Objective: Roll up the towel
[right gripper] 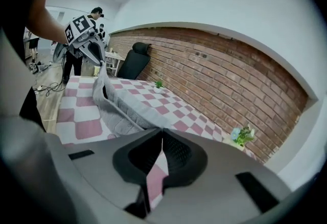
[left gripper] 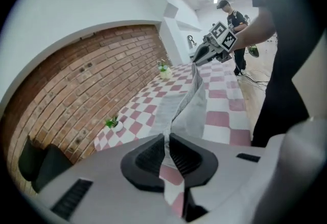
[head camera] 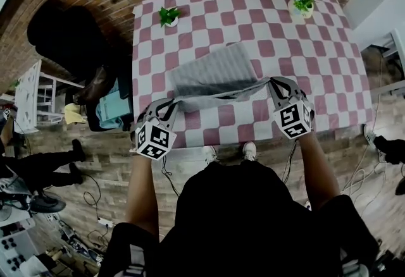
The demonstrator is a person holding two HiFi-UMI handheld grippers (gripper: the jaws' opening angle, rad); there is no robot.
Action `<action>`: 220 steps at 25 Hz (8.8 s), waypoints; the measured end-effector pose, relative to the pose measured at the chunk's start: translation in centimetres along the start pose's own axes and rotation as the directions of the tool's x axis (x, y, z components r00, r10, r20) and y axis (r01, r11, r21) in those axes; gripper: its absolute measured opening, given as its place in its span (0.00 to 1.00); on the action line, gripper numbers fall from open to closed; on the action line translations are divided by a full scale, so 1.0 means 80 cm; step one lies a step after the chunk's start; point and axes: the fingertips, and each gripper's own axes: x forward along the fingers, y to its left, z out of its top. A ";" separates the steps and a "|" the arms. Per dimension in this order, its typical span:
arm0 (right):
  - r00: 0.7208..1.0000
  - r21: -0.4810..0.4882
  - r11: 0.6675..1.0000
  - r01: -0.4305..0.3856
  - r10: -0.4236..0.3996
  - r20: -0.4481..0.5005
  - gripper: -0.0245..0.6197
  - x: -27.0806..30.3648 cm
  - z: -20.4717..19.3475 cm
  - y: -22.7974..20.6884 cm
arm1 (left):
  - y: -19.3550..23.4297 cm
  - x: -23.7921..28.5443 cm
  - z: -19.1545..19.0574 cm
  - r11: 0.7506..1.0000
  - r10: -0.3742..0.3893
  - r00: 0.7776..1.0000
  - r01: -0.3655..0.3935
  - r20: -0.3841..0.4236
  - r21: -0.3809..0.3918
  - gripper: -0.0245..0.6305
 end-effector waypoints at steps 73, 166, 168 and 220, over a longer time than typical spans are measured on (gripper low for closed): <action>0.990 0.036 0.990 -0.138 0.136 0.042 0.05 0.011 -0.026 0.052 | -0.003 0.042 -0.072 0.995 0.095 0.988 -0.090 -0.121 0.045 0.09; 0.948 0.432 0.881 -0.192 0.281 -0.153 0.08 0.018 -0.090 0.212 | 0.070 0.204 -0.100 0.969 -0.002 0.991 -0.031 -0.133 -0.247 0.12; 0.950 0.437 0.879 -0.191 0.278 -0.144 0.08 0.018 -0.077 0.228 | 0.083 0.217 -0.089 0.974 -0.001 0.993 -0.025 -0.115 -0.224 0.12; 0.736 -0.625 0.488 -0.609 0.641 -0.216 0.32 0.054 -0.104 0.183 | -0.237 0.139 0.046 0.971 -0.239 0.963 0.235 -0.125 -0.047 0.34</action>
